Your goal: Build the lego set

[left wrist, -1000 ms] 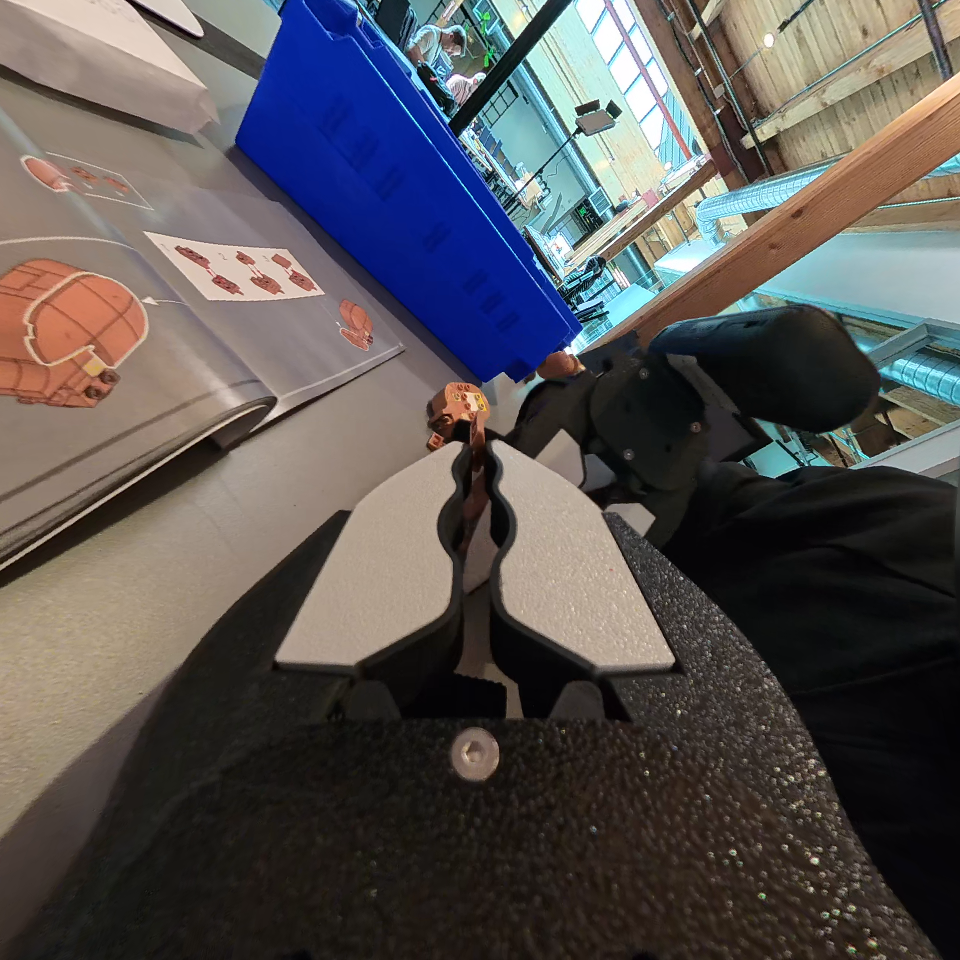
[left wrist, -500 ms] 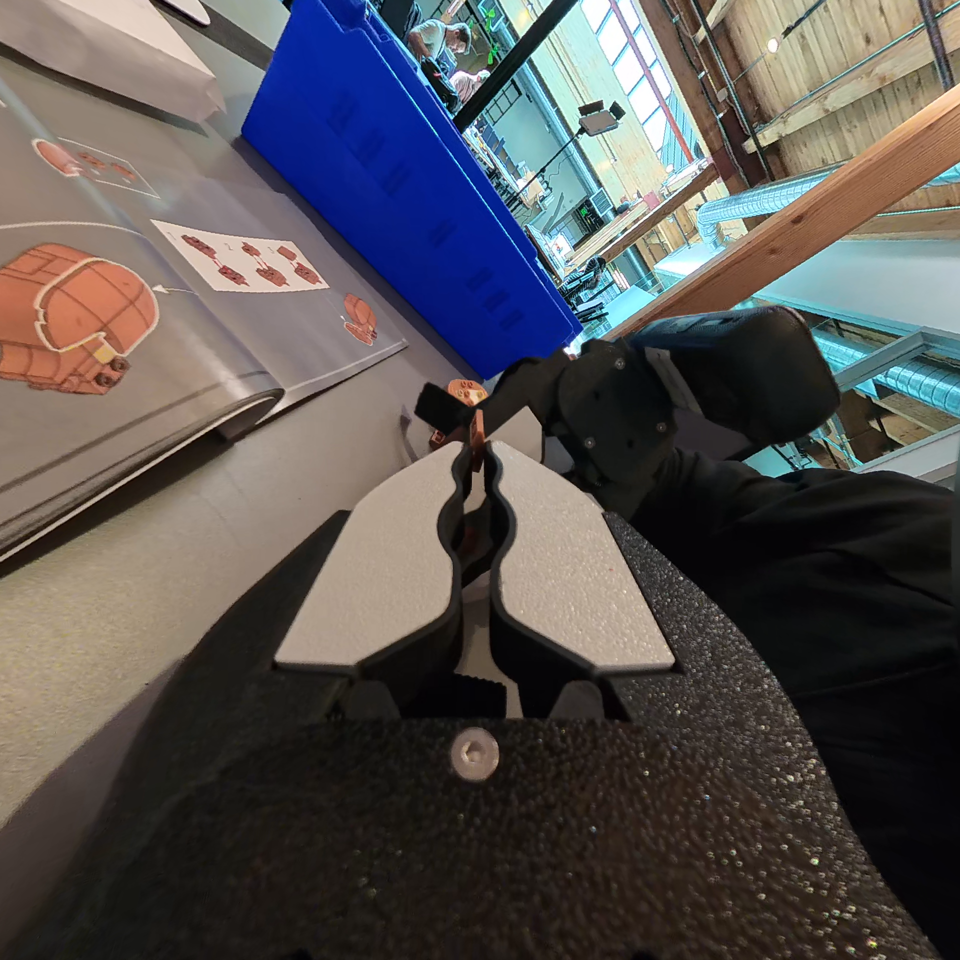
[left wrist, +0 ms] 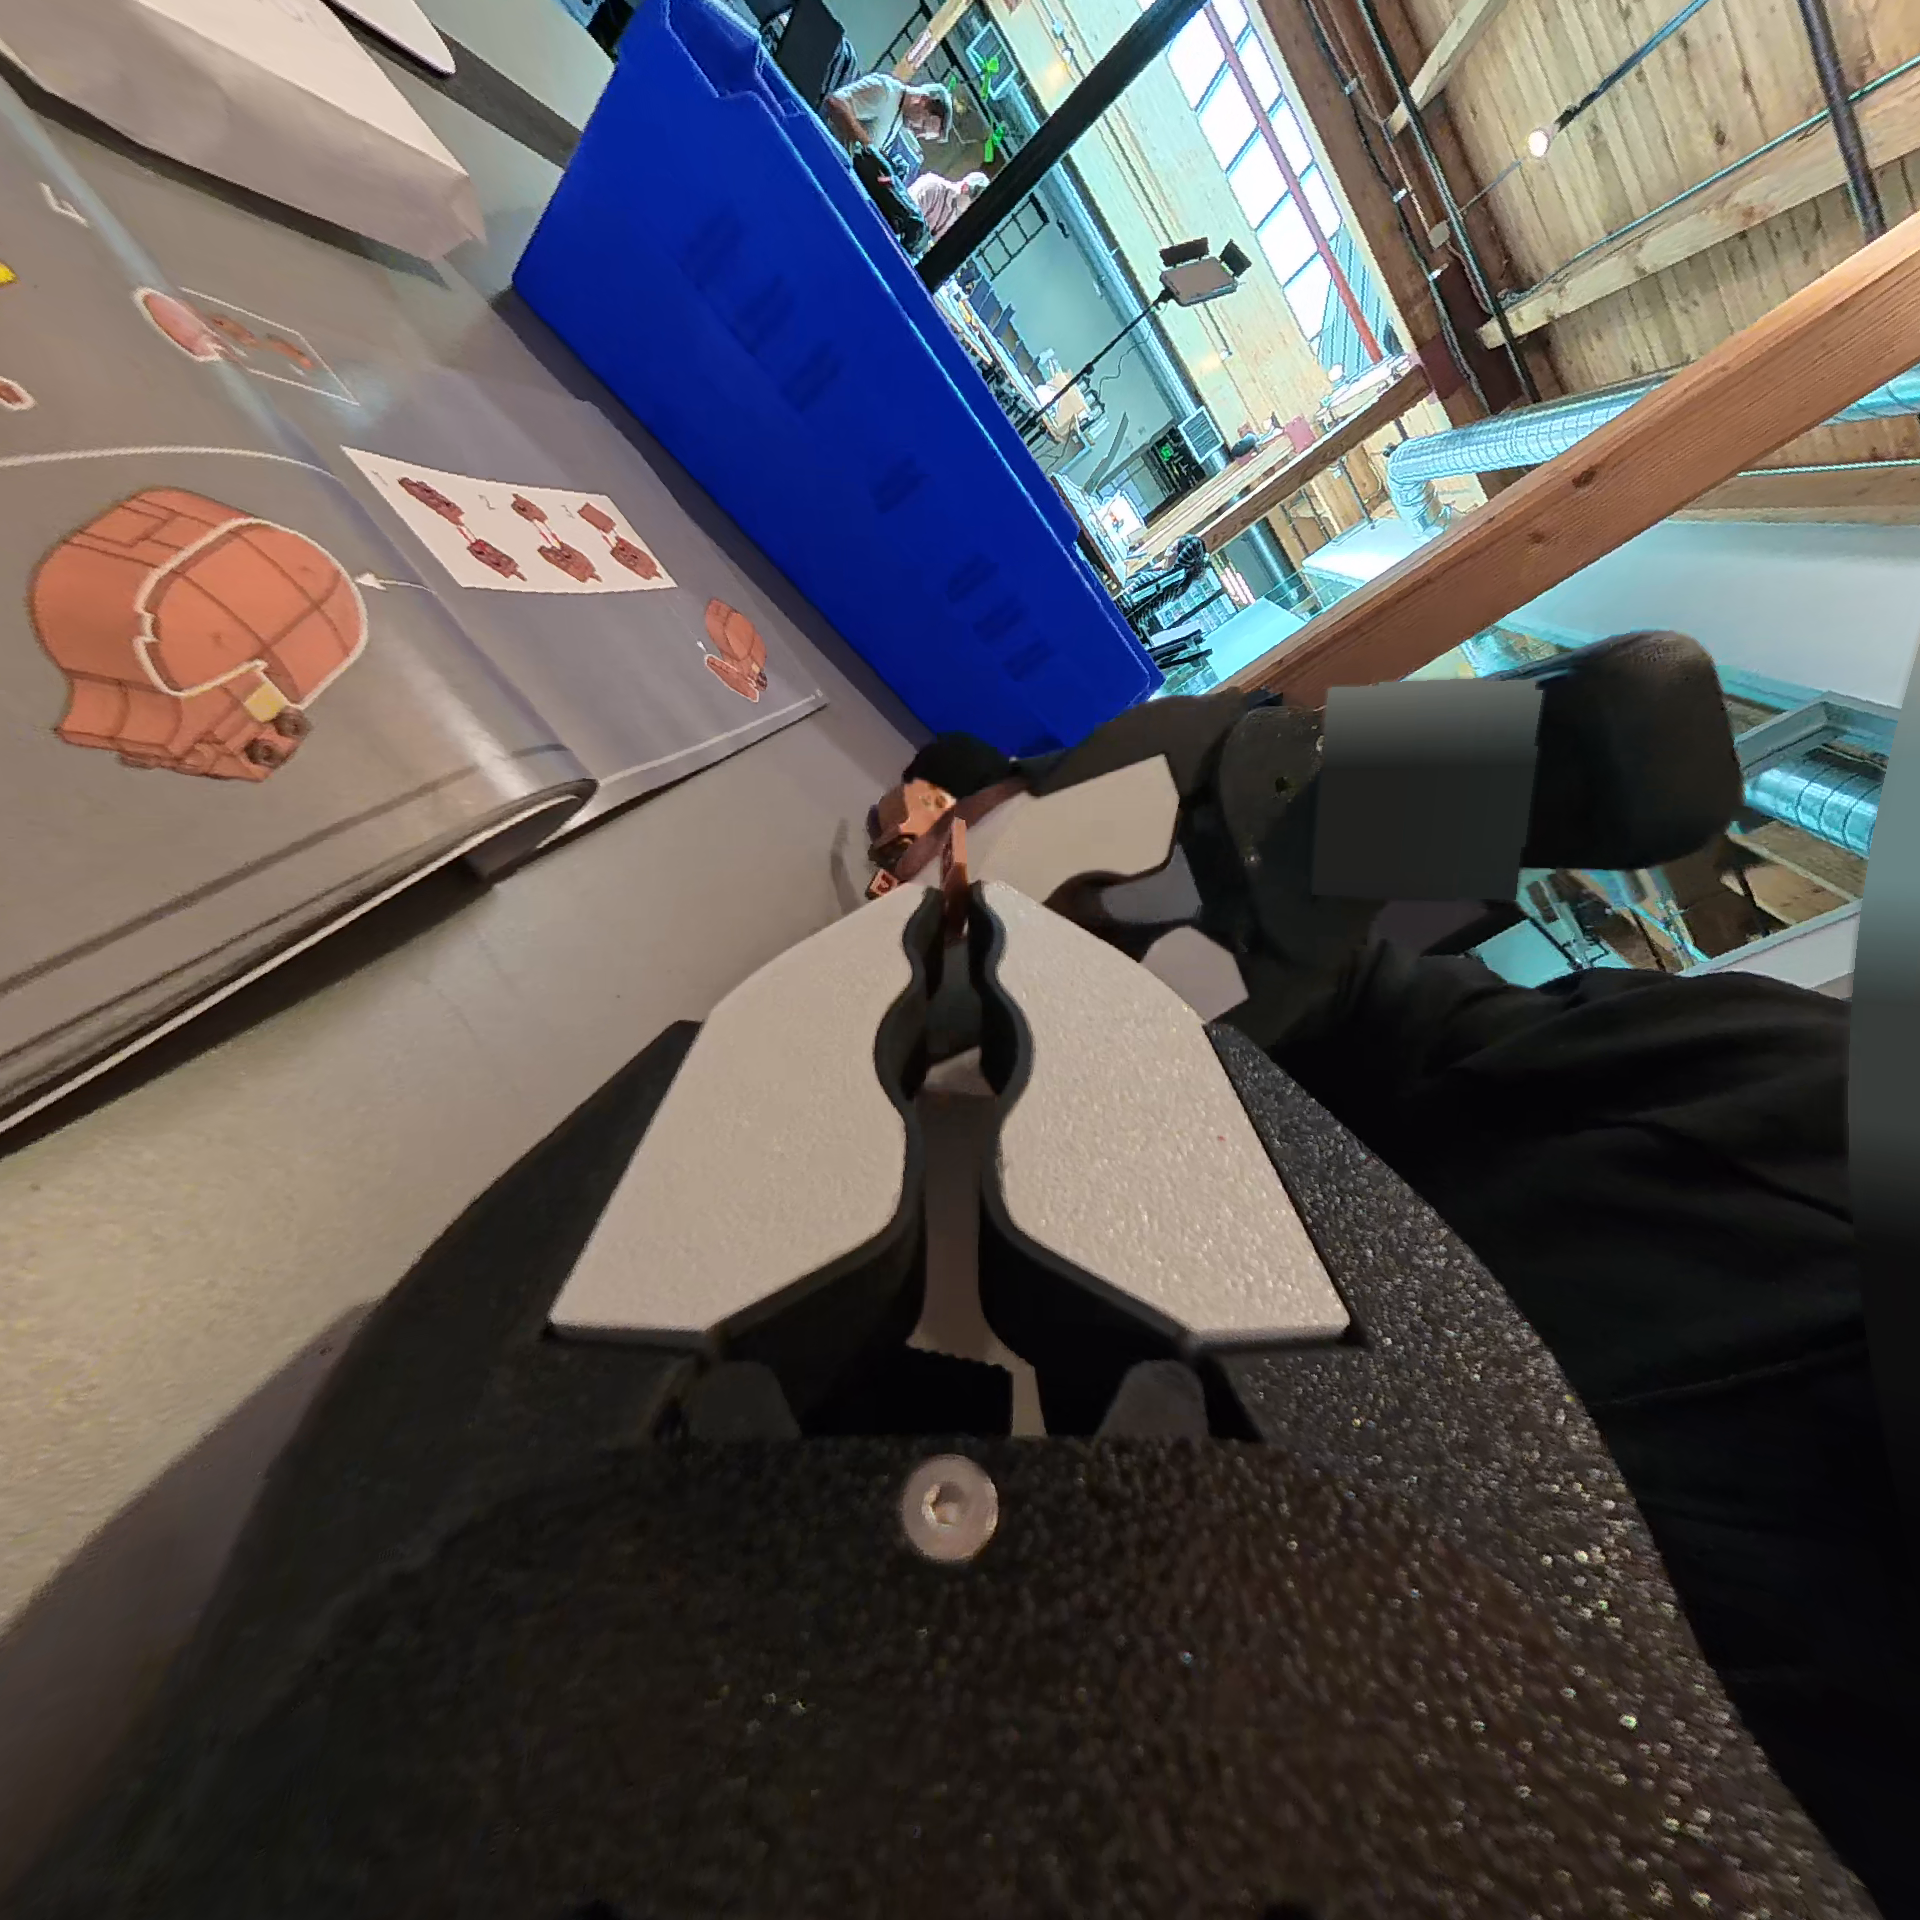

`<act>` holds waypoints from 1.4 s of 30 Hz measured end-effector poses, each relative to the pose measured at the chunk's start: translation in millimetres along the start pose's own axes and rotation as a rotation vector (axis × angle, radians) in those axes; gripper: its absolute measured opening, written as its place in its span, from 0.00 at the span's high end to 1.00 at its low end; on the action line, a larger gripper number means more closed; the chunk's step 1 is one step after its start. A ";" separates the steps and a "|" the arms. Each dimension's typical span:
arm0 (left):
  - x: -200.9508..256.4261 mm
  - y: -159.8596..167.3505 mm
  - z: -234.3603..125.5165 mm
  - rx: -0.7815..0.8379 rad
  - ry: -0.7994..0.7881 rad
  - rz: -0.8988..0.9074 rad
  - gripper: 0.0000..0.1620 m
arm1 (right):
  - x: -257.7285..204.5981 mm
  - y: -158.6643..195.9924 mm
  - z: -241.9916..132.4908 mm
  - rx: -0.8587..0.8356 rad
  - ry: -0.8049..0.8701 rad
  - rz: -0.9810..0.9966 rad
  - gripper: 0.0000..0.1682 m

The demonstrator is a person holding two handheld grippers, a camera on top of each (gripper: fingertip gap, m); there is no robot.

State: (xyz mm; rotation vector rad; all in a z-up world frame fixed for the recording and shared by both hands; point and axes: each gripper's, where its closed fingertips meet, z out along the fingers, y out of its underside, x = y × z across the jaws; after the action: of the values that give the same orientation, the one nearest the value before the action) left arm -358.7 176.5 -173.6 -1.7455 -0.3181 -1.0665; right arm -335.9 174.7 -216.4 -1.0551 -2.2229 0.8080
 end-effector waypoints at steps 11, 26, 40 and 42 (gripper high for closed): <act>6.4 1.6 3.1 0.009 0.046 -0.035 0.98 | 21.7 -27.9 -18.9 0.125 0.273 -0.101 0.86; 14.2 1.5 3.8 0.010 0.112 -0.067 0.98 | 22.9 -35.2 -24.1 0.166 0.322 -0.143 0.86; 20.3 -2.1 2.2 0.031 0.177 -0.109 0.98 | 23.1 -45.7 -33.3 0.271 0.362 -0.229 0.87; 21.4 -2.3 2.2 0.033 0.187 -0.113 0.98 | 23.1 -45.2 -33.3 0.277 0.352 -0.222 0.87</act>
State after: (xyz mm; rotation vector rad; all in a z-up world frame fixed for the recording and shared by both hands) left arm -346.8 173.9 -155.7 -1.5999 -0.3187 -1.2887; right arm -347.5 179.6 -157.0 -0.7366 -1.8297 0.7417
